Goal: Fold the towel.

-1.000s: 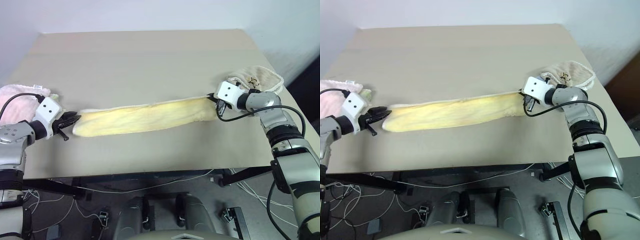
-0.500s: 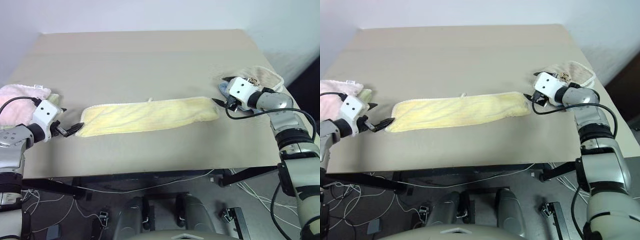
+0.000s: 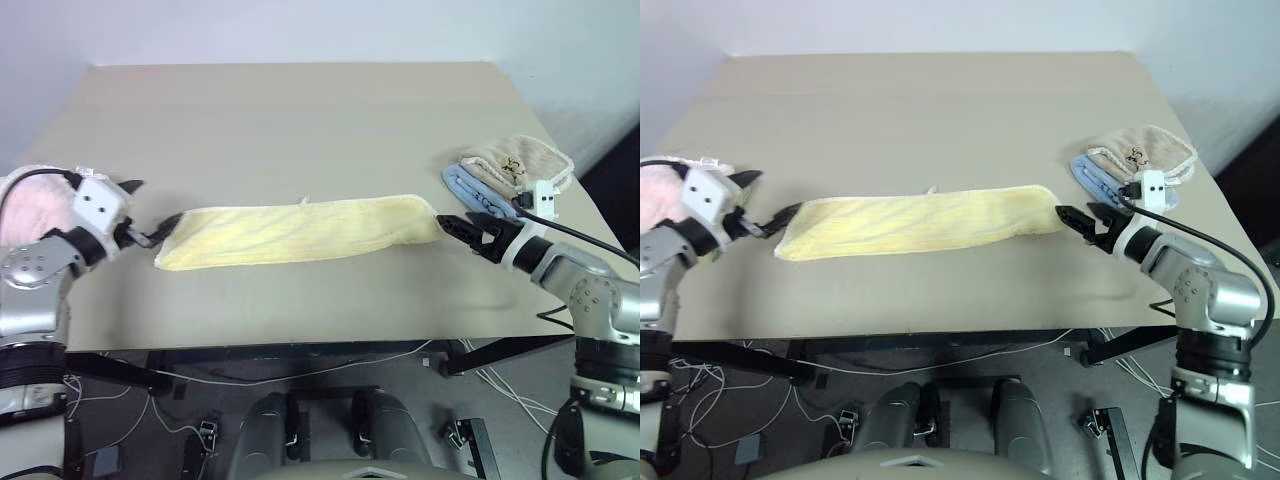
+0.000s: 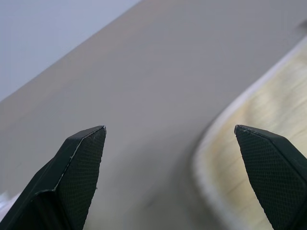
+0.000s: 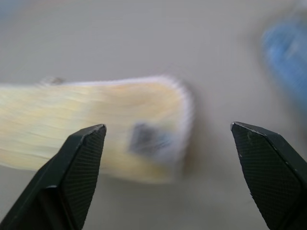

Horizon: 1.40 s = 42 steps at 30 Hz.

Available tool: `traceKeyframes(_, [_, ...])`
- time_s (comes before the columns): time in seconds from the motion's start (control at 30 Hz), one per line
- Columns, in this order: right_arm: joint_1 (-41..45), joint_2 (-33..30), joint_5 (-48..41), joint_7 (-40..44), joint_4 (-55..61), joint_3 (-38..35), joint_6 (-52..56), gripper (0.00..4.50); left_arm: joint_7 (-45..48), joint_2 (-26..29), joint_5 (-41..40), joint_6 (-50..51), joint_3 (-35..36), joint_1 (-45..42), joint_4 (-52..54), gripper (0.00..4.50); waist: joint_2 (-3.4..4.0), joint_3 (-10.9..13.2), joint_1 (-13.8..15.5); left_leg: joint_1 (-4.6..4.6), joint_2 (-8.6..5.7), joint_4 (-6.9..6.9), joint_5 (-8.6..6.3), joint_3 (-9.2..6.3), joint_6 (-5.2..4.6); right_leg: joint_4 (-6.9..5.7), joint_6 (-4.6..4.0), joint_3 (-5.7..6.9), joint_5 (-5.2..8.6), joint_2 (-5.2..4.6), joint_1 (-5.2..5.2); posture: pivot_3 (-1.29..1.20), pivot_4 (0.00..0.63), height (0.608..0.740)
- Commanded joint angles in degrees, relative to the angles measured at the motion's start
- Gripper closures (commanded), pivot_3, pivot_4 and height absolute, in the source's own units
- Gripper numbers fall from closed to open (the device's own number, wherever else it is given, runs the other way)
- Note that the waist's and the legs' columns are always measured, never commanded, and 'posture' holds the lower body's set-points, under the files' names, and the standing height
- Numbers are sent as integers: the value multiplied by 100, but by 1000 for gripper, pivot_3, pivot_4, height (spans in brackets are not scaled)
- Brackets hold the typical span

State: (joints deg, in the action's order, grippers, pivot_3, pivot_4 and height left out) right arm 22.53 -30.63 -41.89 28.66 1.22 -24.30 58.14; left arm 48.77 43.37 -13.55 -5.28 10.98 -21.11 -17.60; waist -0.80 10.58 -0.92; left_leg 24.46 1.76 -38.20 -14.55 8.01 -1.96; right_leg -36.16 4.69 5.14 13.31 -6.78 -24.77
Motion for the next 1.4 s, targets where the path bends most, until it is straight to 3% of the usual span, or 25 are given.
traceKeyframes(0.03, [-107,251,-860,-716,593,-736,1011,158,475,-147,-279,31,-238,46,499,0,0,0,15,0,0,0,-1,0,-2,1,0,0,0,0,0,0,150,740])
traceKeyframes(0.2, [-91,1160,-1509,-1943,712,-1255,1861,158,839,-550,-428,247,-661,170,937,0,-1,-4,15,0,-1,0,-9,0,-16,1,0,0,0,2,2,0,150,740])
traceKeyframes(0.37, [254,2029,-1825,-3102,432,-1673,1964,158,845,-812,-427,365,-817,154,1107,0,-1,-7,-17,0,1,1,-8,2,-15,-1,1,0,0,14,1,0,150,740])
traceKeyframes(0.73, [973,2558,-1747,-4158,-702,-1925,729,158,760,-922,-452,505,-744,411,1488,0,-3,-15,-32,-3,4,1,-9,1,-17,-1,1,-1,0,22,3,0,150,740])
traceKeyframes(0.83, [986,2580,-1805,-4225,-838,-1906,457,939,740,-919,-464,513,-720,483,1552,0,-3,-22,-31,-7,4,1,-9,1,-18,1,2,-1,0,22,9,0,150,740])
traceKeyframes(1.17, [971,2412,-2086,-4172,-899,-1805,-92,4386,711,-930,-471,494,-695,591,1608,0,-3,-28,-23,-7,4,1,-11,0,-21,3,2,-1,0,20,10,0,150,740])
traceKeyframes(1.4, [974,1392,-1856,-3543,-937,-1555,-306,4483,706,-941,-460,465,-677,636,1568,0,14,-22,19,1,-7,1,-21,0,-37,7,2,0,0,6,5,0,150,740])
